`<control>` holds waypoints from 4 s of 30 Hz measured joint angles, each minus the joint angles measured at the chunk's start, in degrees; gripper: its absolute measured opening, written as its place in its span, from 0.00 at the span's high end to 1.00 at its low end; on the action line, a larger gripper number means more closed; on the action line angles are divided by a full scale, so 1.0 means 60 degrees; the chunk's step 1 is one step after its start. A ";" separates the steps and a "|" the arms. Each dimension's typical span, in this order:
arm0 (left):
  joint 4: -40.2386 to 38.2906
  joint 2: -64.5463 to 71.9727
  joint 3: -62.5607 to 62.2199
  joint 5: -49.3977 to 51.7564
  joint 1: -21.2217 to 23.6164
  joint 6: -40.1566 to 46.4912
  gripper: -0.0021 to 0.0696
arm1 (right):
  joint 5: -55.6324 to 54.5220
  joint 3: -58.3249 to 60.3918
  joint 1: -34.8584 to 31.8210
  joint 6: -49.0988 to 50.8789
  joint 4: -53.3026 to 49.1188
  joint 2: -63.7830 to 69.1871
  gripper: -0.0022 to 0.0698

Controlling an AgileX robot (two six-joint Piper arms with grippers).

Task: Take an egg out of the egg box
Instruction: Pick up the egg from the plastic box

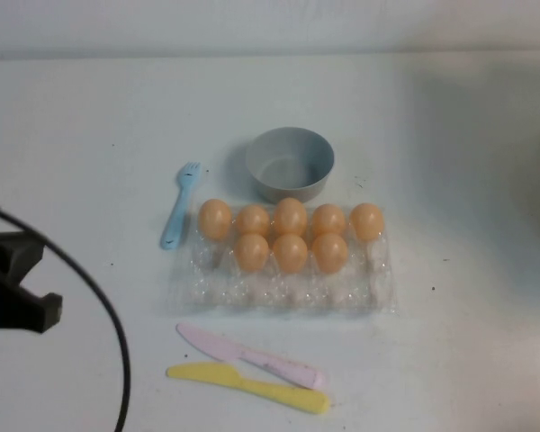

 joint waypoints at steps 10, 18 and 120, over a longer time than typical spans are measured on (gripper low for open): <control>0.0877 0.3889 -0.3978 0.4035 -0.0273 0.0860 0.98 | 0.0000 0.0000 0.0000 0.0000 0.0000 0.0000 0.99; 0.1211 0.6230 -0.6475 0.5717 -0.0997 0.2354 0.98 | 0.0000 0.0000 0.0000 0.0000 0.0000 0.0000 0.99; 0.0425 1.0428 -0.7037 0.1039 -0.1420 1.0687 0.73 | 0.0000 0.0000 0.0000 0.0000 0.0000 0.0000 0.99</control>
